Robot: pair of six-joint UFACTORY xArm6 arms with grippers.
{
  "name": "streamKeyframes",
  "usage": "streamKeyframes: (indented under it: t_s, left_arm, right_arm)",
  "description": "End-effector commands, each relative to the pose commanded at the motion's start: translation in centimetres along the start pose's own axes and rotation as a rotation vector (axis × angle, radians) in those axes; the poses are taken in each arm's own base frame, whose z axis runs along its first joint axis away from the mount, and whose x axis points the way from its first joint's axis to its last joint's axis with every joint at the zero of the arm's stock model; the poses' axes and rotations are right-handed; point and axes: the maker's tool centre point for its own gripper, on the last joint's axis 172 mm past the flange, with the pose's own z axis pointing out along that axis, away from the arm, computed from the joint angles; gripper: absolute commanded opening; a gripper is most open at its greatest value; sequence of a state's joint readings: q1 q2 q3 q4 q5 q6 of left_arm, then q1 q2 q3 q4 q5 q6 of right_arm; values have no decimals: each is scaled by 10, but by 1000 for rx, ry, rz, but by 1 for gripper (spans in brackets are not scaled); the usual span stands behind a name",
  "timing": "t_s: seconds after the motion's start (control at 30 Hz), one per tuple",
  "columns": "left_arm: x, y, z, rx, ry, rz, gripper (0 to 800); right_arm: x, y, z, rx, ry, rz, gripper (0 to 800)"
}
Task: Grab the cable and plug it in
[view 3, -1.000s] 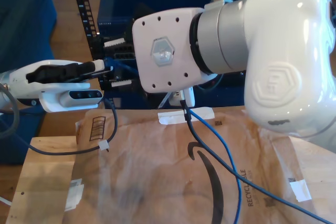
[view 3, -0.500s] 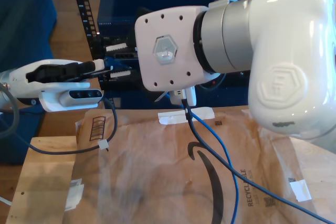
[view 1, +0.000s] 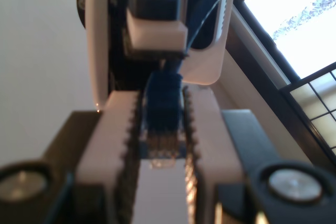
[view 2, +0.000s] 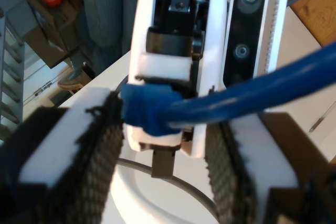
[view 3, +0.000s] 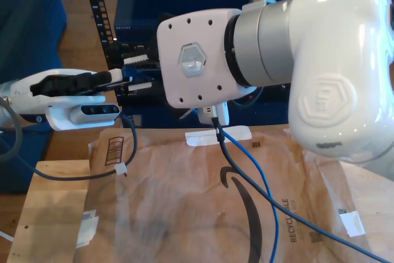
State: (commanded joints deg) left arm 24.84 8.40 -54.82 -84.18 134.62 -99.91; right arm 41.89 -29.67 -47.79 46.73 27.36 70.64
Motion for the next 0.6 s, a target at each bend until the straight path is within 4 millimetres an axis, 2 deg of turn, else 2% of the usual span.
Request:
streamKeyframes:
  t_s: [0.17,0.27,0.3,0.37,0.4,0.43,0.47,0.5,0.53,0.6]
  left_arm:
    - [0,0,0,2,0,0,29]
    - [1,-4,1,14,2,-3,37]
    - [1,-7,2,24,4,-8,87]
    - [2,-14,4,51,11,-23,245]
    - [1,-14,4,52,6,-14,408]
    - [-3,-16,4,54,-3,1,513]
    - [-6,-16,3,51,-13,9,531]
    - [-8,-16,2,49,-15,13,622]
    - [-8,-16,3,47,-13,15,768]
    - [-17,-12,-1,0,0,41,800]
  right_arm:
    - [1,0,0,0,1,1,173]
    - [0,-1,0,1,1,3,45]
    - [0,-1,0,1,1,3,36]
    - [1,-1,0,2,2,4,20]
    - [1,-1,0,2,2,4,19]
    - [1,-1,0,2,1,7,18]
    - [1,-1,0,2,1,7,16]
    - [1,-1,1,1,2,4,16]
    - [2,-1,0,3,4,7,16]
    - [7,-4,2,5,12,13,14]
